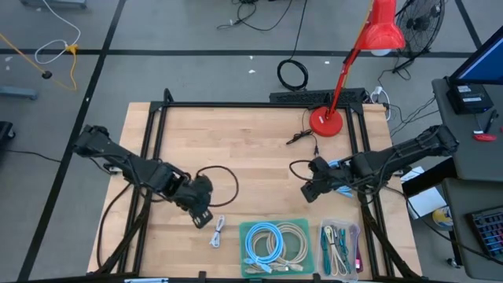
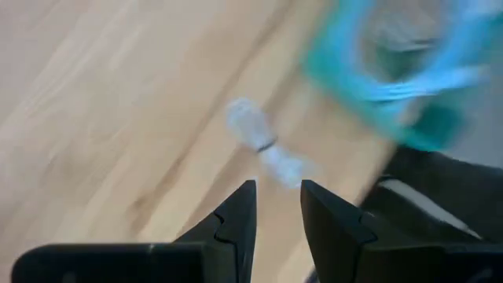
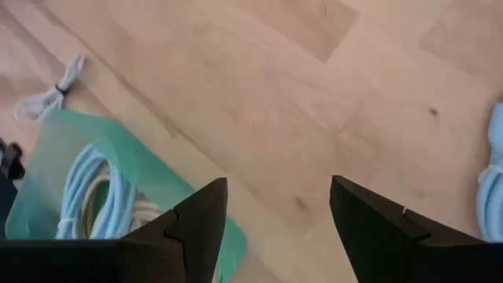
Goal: Pick & Place USB Port
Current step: Put the white charger cable into the white transparent bin
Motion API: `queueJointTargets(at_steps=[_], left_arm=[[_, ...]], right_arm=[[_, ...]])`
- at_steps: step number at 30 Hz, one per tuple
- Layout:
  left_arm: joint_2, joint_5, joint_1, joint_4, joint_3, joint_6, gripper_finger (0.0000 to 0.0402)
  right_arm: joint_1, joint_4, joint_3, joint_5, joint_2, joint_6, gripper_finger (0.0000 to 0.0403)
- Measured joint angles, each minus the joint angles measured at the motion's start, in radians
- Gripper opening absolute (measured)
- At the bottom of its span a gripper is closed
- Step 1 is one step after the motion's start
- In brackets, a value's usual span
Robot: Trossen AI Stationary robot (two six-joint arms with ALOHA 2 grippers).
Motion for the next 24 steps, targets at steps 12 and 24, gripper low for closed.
queueJointTargets(at_steps=[12, 24], left_arm=[[0.084, 0.121, -0.045, 0.141, -0.158, -0.245, 0.0106], [0.311, 0.131, -0.056, 0.295, -0.157, -0.173, 0.0106]], right_arm=[[-0.019, 0.065, 0.0, 0.077, 0.0, -0.006, 0.0215], [-0.019, 0.093, 0.0, 0.131, 0.0, 0.02, 0.0215]])
